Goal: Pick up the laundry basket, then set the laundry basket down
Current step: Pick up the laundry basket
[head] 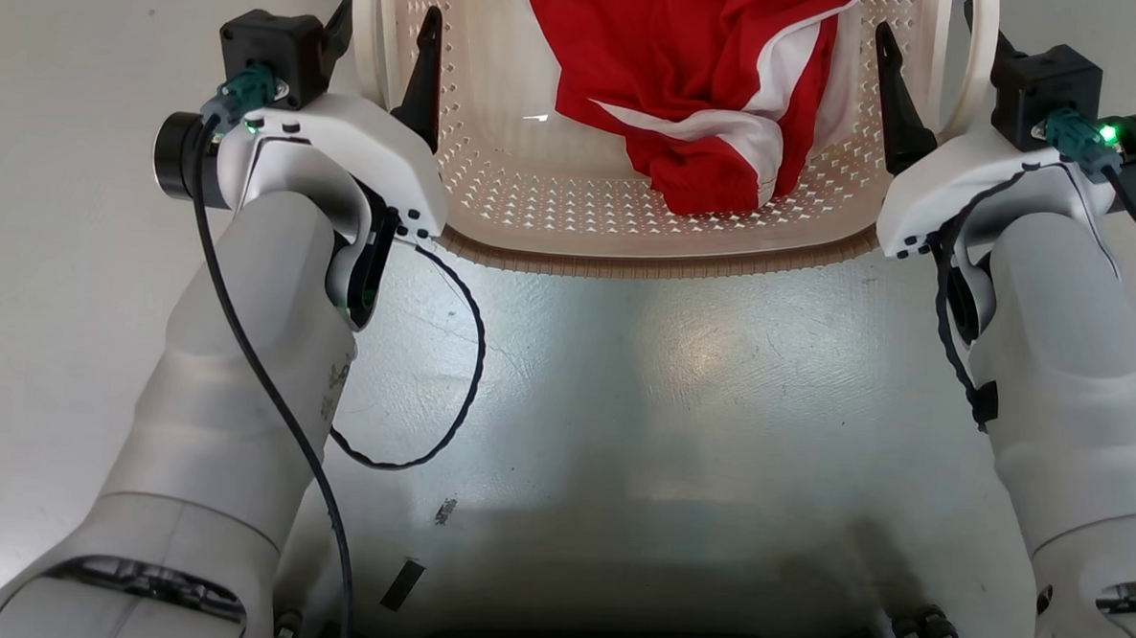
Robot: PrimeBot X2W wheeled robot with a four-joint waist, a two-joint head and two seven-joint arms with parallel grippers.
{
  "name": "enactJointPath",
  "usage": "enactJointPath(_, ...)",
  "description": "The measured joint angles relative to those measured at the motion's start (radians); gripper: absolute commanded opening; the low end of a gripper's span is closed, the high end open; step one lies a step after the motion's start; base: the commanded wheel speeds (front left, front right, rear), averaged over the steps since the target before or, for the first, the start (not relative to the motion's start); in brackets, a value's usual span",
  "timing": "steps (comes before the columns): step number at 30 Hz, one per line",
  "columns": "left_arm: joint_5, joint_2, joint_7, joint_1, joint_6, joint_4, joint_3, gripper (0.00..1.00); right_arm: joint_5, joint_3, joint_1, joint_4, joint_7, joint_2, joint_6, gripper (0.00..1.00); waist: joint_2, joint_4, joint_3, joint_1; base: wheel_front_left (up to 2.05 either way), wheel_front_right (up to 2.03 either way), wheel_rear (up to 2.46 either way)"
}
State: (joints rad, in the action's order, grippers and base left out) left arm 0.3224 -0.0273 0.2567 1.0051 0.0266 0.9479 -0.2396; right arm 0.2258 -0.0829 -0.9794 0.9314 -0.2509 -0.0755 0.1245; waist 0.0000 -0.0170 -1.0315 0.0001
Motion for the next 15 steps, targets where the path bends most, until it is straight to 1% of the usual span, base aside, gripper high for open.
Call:
enactJointPath(6, 0.019, 0.001, 0.0, 0.053, 0.0, 0.086, -0.013, 1.0, -0.002, 0.005, -0.04, 0.073, 0.0, 0.0, 0.0, 1.0, 0.0, 0.0, 0.004, 0.0, 0.0, 0.0, 0.0)
enactJointPath(15, 0.04, 0.002, 0.0, 0.094, 0.0, 0.169, -0.028, 1.0, 0.002, 0.003, -0.085, 0.16, 0.0, 0.001, 0.0, 1.0, 0.0, -0.001, 0.012, 0.0, 0.0, 0.0, 0.0)
